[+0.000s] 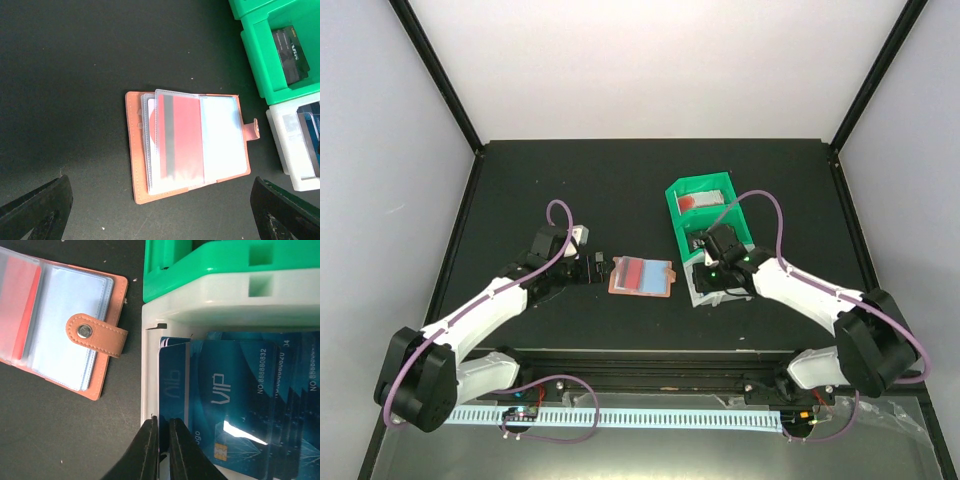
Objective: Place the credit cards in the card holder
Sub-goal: Pick up the credit card from the storage box.
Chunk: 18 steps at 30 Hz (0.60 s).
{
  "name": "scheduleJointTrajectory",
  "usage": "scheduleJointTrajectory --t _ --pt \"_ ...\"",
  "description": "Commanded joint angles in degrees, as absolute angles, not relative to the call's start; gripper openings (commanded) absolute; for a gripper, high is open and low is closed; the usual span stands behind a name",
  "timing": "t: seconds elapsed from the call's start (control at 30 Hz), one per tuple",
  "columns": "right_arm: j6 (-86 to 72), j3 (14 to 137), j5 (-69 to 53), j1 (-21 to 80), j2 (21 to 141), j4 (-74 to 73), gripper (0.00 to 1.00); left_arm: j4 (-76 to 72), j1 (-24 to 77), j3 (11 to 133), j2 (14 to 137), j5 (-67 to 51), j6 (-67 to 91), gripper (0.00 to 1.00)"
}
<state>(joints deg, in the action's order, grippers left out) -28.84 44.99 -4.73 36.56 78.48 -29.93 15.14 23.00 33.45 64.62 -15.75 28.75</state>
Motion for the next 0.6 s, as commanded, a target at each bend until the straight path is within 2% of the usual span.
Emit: scheduleJointTrajectory --t 0.0,0.57 --pt "-29.28 44.47 -4.95 36.60 75.84 -30.89 0.07 13.91 23.38 33.22 65.00 -16.41 29.00 0.99" --pt "-29.24 44.10 -6.13 36.63 74.80 -30.35 0.06 13.54 23.55 33.05 65.64 -16.84 29.12 0.99"
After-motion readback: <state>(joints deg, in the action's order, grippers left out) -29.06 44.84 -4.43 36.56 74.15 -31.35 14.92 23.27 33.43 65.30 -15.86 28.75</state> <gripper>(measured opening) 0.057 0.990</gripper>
